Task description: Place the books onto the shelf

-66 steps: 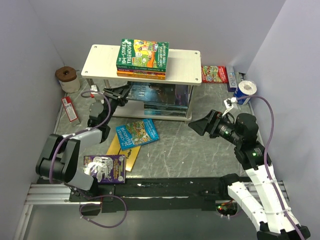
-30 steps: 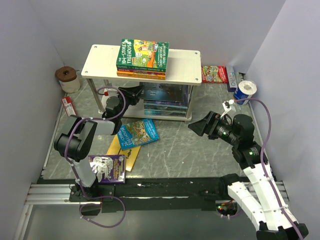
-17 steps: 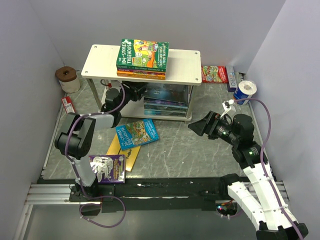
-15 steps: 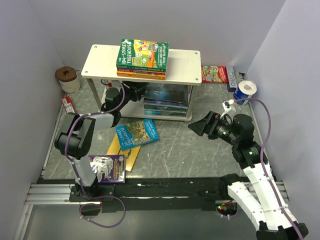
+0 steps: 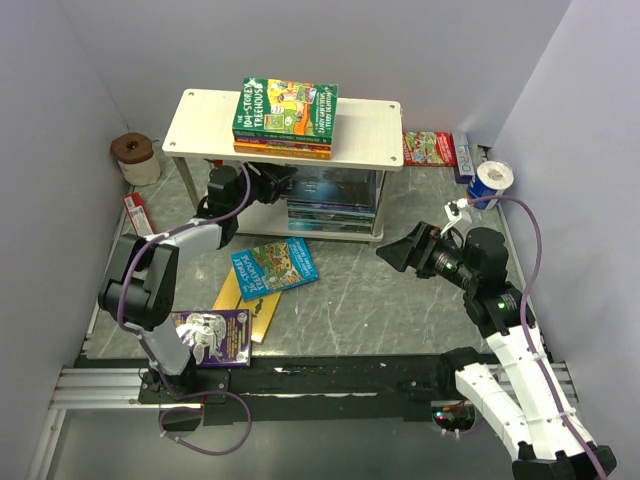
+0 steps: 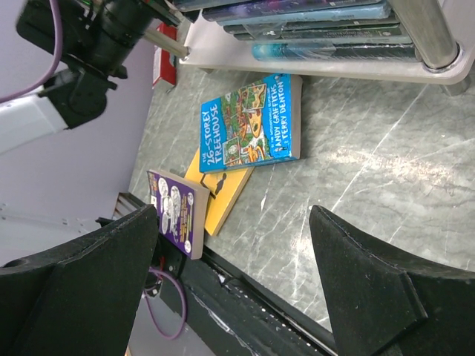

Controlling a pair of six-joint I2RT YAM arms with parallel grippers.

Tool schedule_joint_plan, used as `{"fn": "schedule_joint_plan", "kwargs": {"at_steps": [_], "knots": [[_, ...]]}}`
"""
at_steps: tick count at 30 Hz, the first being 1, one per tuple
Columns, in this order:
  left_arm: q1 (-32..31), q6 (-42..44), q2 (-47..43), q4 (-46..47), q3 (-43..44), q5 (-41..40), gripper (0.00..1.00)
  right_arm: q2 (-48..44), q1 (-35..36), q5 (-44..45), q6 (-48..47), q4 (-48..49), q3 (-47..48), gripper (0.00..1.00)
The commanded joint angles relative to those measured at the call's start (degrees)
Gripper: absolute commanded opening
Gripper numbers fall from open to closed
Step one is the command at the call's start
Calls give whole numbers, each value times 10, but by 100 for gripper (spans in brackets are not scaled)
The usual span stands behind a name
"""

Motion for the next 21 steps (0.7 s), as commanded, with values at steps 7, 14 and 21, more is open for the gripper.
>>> {"fn": "schedule_joint_plan", "kwargs": {"at_steps": [7, 14, 21], "knots": [[-1, 163, -39, -208, 60, -62, 58, 7, -5, -4, -4, 34, 2, 90], [-1, 196, -32, -231, 72, -54, 58, 10, -5, -8, 0, 41, -4, 89], [-16, 203, -28, -216, 84, -50, 56, 7, -5, -8, 2, 42, -9, 89]]}}
